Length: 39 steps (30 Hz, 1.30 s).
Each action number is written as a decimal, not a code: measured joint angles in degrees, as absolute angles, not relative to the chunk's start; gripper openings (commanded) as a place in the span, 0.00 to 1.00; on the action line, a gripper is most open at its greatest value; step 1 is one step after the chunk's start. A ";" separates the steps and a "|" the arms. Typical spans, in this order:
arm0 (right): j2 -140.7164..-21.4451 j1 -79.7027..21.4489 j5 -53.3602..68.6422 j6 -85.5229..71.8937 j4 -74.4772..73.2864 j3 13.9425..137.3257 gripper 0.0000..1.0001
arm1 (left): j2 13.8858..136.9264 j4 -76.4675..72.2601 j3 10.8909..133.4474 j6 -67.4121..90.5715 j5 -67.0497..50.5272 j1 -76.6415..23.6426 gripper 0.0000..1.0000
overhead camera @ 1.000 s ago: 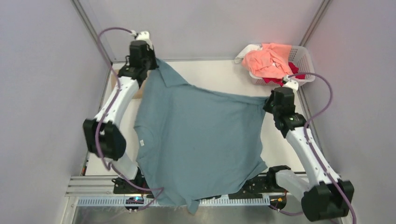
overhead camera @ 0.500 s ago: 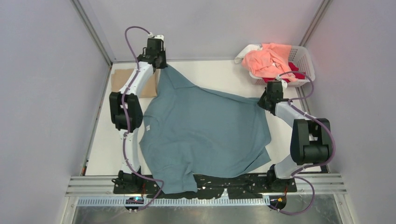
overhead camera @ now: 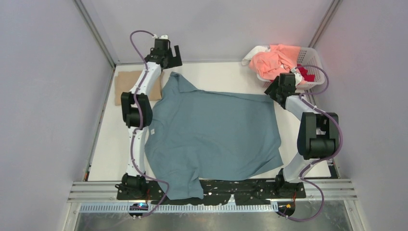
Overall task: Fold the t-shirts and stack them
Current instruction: Flatten out the tshirt
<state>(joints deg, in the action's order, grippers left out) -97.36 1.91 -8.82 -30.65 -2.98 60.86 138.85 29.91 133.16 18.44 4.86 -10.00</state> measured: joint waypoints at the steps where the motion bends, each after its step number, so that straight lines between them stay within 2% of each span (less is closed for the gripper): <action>1: -97.19 2.00 -8.88 -30.44 -2.94 60.86 0.74 | 138.91 30.37 133.16 19.31 4.25 -9.98 1.00; 7: -91.61 1.54 -5.78 -29.47 -2.37 58.35 0.92 | 135.20 30.89 128.57 22.26 1.83 -9.98 0.99; 8: -90.37 1.13 -5.10 -29.36 -1.78 57.41 0.99 | 133.25 31.11 126.23 22.72 1.65 -10.00 0.99; 14: -90.65 -7.73 -2.35 -28.77 -0.21 56.07 0.95 | 115.18 29.52 104.64 27.94 -1.02 -10.20 0.99; 19: -99.85 -15.05 0.32 -30.59 0.40 60.14 0.95 | 103.63 25.32 87.15 31.59 -3.77 -11.42 0.99; 25: -106.32 -15.73 -1.50 -36.25 1.67 61.84 0.95 | 96.82 21.32 67.02 35.14 -5.63 -15.92 0.99; 31: -109.36 -15.03 -5.76 -39.53 3.25 65.87 0.95 | 94.85 20.10 55.07 37.10 -6.02 -18.65 0.99; 39: -113.67 -13.78 -8.88 -40.47 1.85 71.24 0.95 | 89.43 19.09 49.39 37.58 -3.49 -18.35 1.00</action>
